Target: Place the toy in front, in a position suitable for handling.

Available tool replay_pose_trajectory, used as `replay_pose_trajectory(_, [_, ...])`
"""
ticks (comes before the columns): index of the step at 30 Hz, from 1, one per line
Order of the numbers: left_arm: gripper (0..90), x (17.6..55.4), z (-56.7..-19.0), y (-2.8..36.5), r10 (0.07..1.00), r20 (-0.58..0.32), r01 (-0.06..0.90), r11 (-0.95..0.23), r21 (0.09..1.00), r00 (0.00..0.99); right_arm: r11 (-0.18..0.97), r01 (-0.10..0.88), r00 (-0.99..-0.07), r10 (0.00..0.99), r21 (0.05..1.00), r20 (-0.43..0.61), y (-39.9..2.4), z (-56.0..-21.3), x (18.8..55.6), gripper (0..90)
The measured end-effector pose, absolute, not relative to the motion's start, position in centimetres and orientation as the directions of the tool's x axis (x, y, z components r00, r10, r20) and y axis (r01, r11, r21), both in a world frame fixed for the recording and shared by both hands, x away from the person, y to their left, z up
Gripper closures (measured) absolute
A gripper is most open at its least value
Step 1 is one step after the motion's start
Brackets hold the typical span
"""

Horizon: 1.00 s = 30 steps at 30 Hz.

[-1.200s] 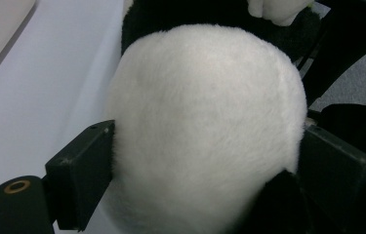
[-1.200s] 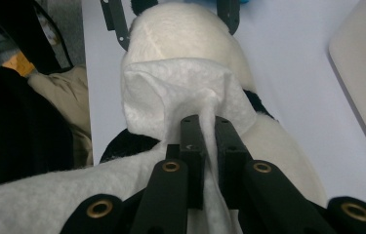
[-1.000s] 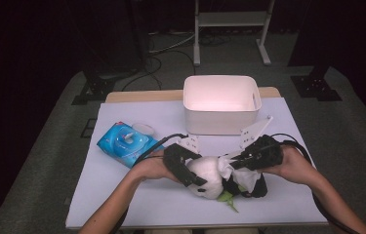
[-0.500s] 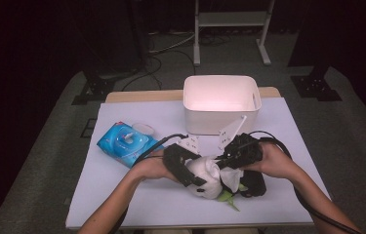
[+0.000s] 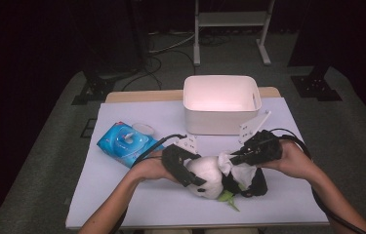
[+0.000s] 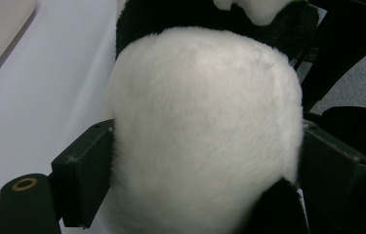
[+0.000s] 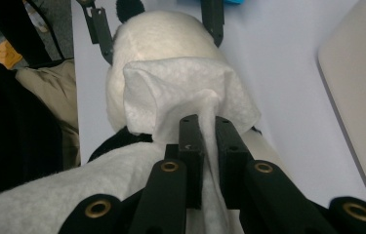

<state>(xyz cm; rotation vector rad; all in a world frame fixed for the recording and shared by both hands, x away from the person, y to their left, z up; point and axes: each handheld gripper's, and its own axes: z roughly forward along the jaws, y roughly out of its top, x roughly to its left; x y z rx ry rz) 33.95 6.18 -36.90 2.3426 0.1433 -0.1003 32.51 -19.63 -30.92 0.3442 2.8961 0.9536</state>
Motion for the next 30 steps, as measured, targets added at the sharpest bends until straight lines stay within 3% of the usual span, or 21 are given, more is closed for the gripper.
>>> replay_pose_trajectory(14, [14.7, 33.6, -36.4, 7.5, 0.097, -0.116, 0.151, -0.679, 0.718, 0.988, 0.768, 0.232, -0.961, 0.277, 0.596, 0.017, -21.1, -31.3, 32.5, 83.6])
replay_pose_trajectory(20, [28.6, 33.7, -37.1, 7.9, 0.102, -0.128, 0.163, -0.657, 0.736, 0.987, 0.778, 0.216, -0.962, 0.271, 0.590, -0.004, -20.4, -31.0, 32.5, 83.7])
replay_pose_trajectory(30, [28.8, 33.8, -37.1, 7.4, 0.108, -0.121, 0.162, -0.655, 0.738, 0.987, 0.807, 0.157, -0.982, 0.189, 0.568, 0.003, -16.7, -31.7, 32.5, 83.6])
